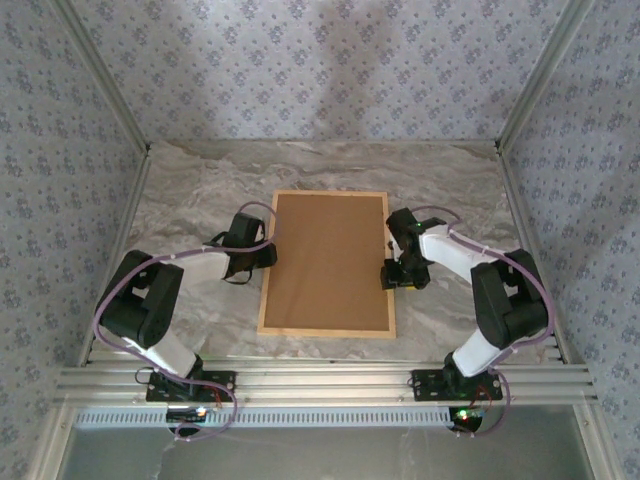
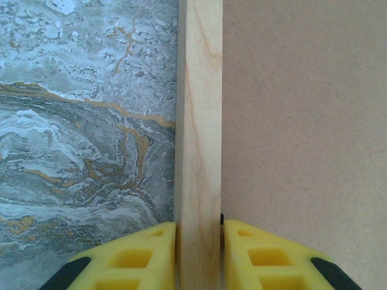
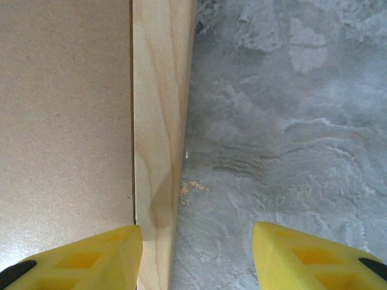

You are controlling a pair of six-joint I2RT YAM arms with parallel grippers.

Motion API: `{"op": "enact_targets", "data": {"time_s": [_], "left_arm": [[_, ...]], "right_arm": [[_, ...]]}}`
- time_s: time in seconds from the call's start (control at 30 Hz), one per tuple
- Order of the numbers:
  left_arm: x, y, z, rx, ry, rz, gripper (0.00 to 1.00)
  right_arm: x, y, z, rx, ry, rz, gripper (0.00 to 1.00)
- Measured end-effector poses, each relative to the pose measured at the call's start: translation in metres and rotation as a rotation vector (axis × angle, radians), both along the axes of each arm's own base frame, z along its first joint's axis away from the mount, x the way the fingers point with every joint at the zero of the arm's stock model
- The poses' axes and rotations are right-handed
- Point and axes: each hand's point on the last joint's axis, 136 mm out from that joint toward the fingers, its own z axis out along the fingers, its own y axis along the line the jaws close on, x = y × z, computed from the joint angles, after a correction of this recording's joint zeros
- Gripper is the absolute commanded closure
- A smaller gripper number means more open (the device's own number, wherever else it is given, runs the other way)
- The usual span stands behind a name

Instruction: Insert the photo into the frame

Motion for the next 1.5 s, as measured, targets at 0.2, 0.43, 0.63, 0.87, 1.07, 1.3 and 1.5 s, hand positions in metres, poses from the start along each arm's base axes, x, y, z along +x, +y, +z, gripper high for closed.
{"op": "enact_targets", "data": {"time_s": [0.2,0.43,0.63,0.87,1.07,1.3,1.5], "left_arm": [[0.000,0.000,0.000,0.000,0.000,0.000,0.75],[0.001,-0.001,0.000,-0.002,-0.003,0.000,0.75],[0.002,-0.001,0.000,-0.004,-0.008,0.000,0.75],[0.002,-0.001,0.001,-0.004,-0.008,0.000,0.75],[0.002,-0.001,0.000,-0.004,-0.008,0.000,0.75],[0.002,-0.001,0.000,-0.004,-0.008,0.000,0.75],[0.002,-0.001,0.000,-0.004,-0.008,0.000,0.75]], "right_arm": [[0.000,0.003,-0.003,0.005,0.008,0.000,0.48],[0.000,0.006,-0.006,0.017,0.016,0.003,0.48],[0.000,0.015,-0.012,0.023,0.031,0.015,0.48],[0.001,0.016,-0.011,0.000,0.045,0.027,0.48],[0.002,0.013,-0.004,-0.012,0.028,0.027,0.47],[0.008,0.007,0.011,0.009,-0.024,0.006,0.48],[0.007,0.002,0.005,0.000,-0.005,-0.003,0.49]]}}
